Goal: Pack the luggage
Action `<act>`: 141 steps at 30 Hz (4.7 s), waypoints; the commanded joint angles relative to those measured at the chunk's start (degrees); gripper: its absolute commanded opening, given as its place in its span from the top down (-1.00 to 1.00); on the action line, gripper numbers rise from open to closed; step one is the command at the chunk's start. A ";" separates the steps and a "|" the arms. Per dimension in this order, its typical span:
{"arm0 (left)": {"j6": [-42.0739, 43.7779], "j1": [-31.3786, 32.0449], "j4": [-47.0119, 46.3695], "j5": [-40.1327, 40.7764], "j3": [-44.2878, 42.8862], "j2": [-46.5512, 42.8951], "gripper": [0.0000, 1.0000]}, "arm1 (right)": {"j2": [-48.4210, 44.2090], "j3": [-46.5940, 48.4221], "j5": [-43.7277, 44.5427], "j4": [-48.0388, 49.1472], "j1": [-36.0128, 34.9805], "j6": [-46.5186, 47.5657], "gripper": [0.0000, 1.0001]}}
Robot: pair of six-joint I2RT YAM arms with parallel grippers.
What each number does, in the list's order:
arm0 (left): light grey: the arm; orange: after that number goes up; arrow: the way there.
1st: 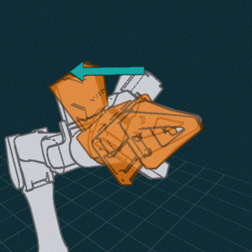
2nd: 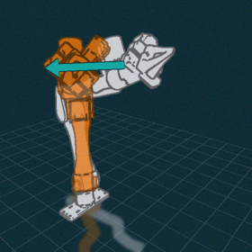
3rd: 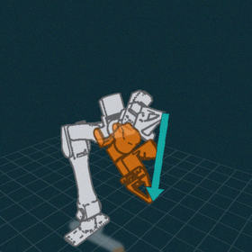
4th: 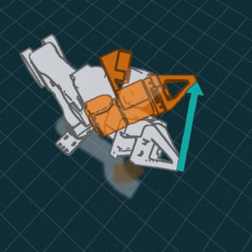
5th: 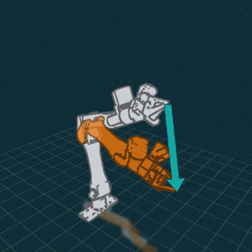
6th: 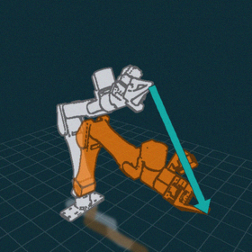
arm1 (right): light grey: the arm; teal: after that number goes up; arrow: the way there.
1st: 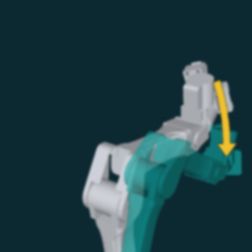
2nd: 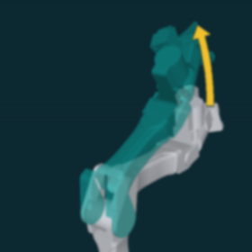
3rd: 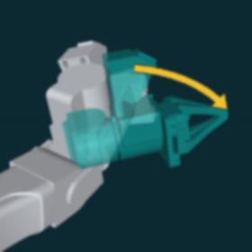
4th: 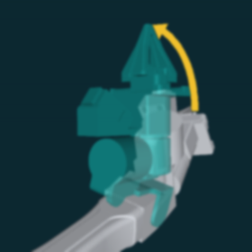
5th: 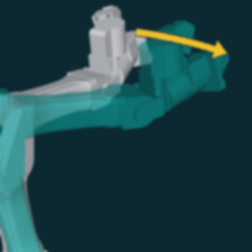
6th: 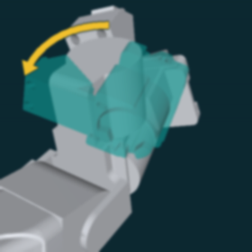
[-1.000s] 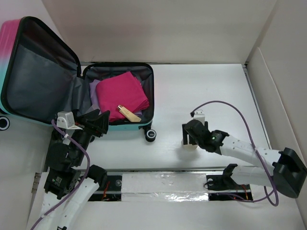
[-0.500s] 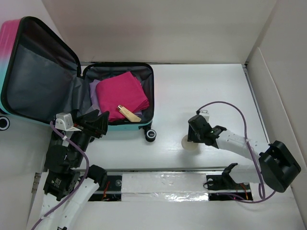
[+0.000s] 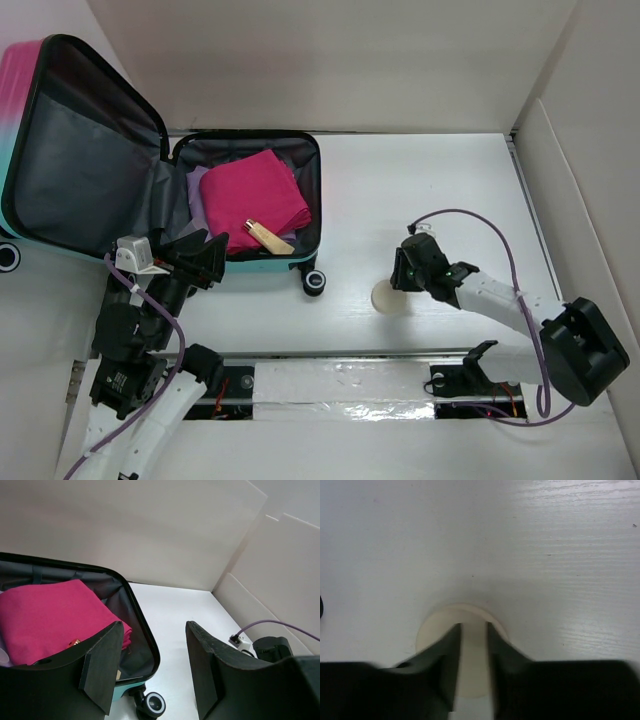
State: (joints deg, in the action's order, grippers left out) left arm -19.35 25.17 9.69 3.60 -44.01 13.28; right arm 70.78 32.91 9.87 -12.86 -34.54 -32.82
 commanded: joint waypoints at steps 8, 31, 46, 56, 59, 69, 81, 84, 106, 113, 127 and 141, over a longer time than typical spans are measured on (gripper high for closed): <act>0.63 0.41 -2.49 0.27 -0.38 -0.97 0.00 | 3.82 0.75 0.60 1.96 0.09 0.12 -0.27; 0.63 0.41 -2.66 1.85 -0.11 1.39 0.00 | 19.67 43.25 -11.54 19.78 -10.80 6.27 0.99; -4.01 0.41 0.67 16.35 -4.32 14.75 0.20 | 5.88 25.13 -13.12 26.40 -9.05 11.89 0.81; -13.16 -3.09 12.44 28.93 -10.22 26.35 1.00 | -8.29 7.80 -7.15 26.74 -6.51 20.16 1.00; -13.17 -15.07 12.37 21.14 -11.80 33.46 1.00 | -10.31 3.57 -7.06 29.30 -5.88 20.16 1.00; -12.03 -39.05 16.39 11.54 -8.10 25.59 0.08 | -14.00 6.29 -8.55 22.01 -5.88 20.42 0.73; -11.41 -39.05 17.46 47.44 -9.94 36.26 -0.47 | -14.09 7.00 -13.29 21.21 -5.88 20.87 0.46; -11.40 -39.05 20.79 50.80 -17.67 43.29 -0.47 | -13.31 7.26 -14.87 21.48 -6.41 20.95 0.46; -2.28 -45.92 12.37 41.05 -21.74 49.57 1.00 | -6.71 9.98 -9.17 18.23 -7.47 21.66 0.47; 6.42 -23.27 6.22 54.83 -18.75 49.56 1.00 | -4.17 10.60 -8.02 18.22 -7.47 21.66 0.47; 7.46 4.45 7.28 33.71 -12.16 39.11 1.00 | -2.23 11.13 -4.25 17.61 -7.47 21.13 0.41; 14.61 4.45 1.82 12.77 -15.40 48.41 1.00 | -1.00 9.55 -3.80 19.71 -4.13 18.93 0.08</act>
State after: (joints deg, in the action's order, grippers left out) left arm -1.08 27.75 16.80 36.93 -58.24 56.90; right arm 69.54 41.45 5.54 3.62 -40.34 -13.28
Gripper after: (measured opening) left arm 0.291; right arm 0.445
